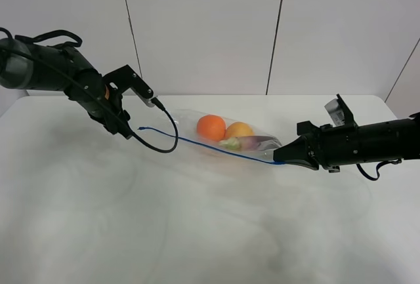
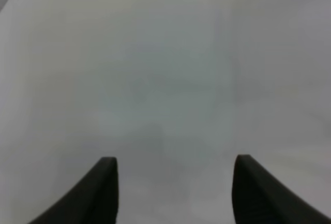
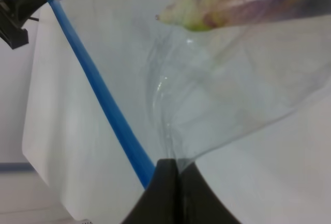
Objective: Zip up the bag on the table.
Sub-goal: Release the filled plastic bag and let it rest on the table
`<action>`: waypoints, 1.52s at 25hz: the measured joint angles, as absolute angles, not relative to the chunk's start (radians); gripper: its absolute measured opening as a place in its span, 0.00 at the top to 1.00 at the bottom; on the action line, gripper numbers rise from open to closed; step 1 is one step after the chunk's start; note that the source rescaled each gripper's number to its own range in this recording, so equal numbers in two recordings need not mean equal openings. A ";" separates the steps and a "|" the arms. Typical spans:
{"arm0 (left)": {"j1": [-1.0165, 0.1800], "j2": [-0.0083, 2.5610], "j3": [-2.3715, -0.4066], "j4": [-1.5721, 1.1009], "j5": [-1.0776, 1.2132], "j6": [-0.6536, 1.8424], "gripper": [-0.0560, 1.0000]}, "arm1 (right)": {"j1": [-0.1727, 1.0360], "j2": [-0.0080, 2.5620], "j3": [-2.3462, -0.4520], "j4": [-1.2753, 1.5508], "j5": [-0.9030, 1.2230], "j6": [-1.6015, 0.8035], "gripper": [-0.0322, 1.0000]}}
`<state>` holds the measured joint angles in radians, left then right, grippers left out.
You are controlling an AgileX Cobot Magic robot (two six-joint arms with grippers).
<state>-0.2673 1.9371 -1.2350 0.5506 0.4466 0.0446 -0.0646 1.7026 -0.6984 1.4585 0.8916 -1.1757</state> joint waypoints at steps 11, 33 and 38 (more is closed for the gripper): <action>-0.189 1.937 -1.235 0.551 0.499 -0.201 0.19 | -0.065 1.703 -0.698 1.449 0.885 -1.176 0.97; -0.153 1.790 -1.235 0.390 0.694 -0.235 0.19 | -0.065 1.703 -0.698 1.400 0.834 -1.176 0.97; -0.062 1.781 -1.235 0.101 0.730 0.000 0.19 | -0.065 1.703 -0.698 1.387 0.833 -1.176 0.97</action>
